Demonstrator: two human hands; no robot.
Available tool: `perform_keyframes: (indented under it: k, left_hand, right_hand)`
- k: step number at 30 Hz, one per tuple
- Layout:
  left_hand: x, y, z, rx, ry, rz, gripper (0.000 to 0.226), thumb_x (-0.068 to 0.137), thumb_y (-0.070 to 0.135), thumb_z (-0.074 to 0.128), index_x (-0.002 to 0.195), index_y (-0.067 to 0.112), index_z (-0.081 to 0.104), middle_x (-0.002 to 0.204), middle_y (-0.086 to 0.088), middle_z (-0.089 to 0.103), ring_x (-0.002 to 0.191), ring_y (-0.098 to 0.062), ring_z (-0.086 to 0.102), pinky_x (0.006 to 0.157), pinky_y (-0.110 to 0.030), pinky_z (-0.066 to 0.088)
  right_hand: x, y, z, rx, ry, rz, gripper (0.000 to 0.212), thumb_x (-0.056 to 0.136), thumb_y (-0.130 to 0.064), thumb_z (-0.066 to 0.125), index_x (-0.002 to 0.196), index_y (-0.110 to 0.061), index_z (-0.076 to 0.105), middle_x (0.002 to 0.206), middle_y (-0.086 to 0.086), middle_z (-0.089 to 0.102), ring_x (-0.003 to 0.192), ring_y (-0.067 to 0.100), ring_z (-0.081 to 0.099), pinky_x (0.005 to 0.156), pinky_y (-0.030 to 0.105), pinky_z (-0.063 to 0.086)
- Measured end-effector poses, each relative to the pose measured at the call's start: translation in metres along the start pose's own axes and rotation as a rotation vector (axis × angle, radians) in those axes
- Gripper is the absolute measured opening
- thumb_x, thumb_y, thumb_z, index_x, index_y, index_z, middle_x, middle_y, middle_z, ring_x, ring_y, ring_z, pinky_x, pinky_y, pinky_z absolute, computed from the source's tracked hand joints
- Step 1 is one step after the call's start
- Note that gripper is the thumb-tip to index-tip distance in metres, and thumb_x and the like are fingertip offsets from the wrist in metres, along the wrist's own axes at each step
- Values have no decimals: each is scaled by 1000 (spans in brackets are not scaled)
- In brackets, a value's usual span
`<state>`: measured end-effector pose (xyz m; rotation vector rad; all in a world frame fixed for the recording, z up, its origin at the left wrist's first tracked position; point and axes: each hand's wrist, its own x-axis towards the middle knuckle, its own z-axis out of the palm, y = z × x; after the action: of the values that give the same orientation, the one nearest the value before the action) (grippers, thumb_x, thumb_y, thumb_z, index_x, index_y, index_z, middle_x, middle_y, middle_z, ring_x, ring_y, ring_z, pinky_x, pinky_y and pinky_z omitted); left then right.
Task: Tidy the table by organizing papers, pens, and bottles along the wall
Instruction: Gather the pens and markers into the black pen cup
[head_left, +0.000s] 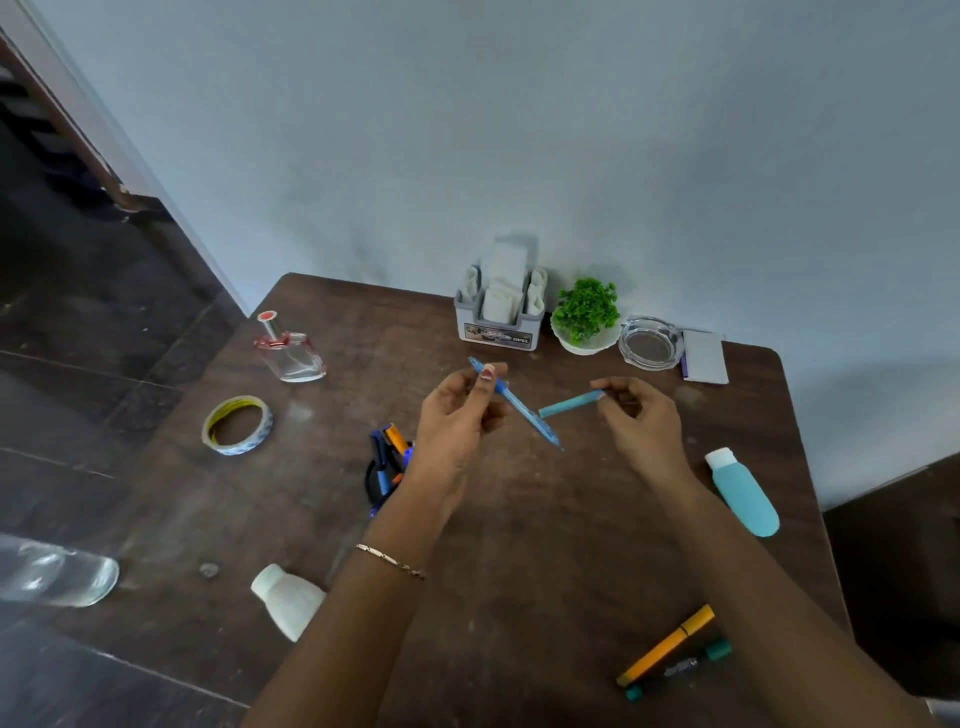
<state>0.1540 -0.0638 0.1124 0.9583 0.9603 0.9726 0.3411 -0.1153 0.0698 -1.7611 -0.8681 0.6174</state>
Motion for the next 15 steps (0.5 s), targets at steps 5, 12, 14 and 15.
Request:
perform_keyframes:
  k: [5,12,14,15]
  left_hand:
    - [-11,29,-53,45,119,145,15,93,18,58,106,15,65,81,5,69,68,-7,63,69,-22,54]
    - [-23,45,-132,181,235,259,9,91,13,61,98,18,64,89,-1,68,77,-10,63,65,-15,52]
    - [-25,43,-145,189,242,259,9,91,13,61,97,19,65,91,-2,68,79,-11,63,65,-15,53]
    - [-26,42,-149,194,241,261,9,91,13,61,96,20,65,91,-3,69,80,-11,63,66,-15,53]
  right_hand:
    - [-34,-47,36,154,-81,-84,17,91,-8,62,93,-22,72,85,-8,70,69,-1,58,64,14,47]
    - [-66,-61,85,77,-212,-218,19,88,-8,65,94,-23,75,92,-1,71,82,17,65,72,27,52]
    - [-73,-59,95,21,-223,-249,22,87,-6,65,94,-25,75,89,-4,70,78,16,63,70,28,52]
    - [-76,-57,98,-23,-227,-279,24,87,-6,65,95,-27,74,87,-6,68,76,13,61,68,26,51]
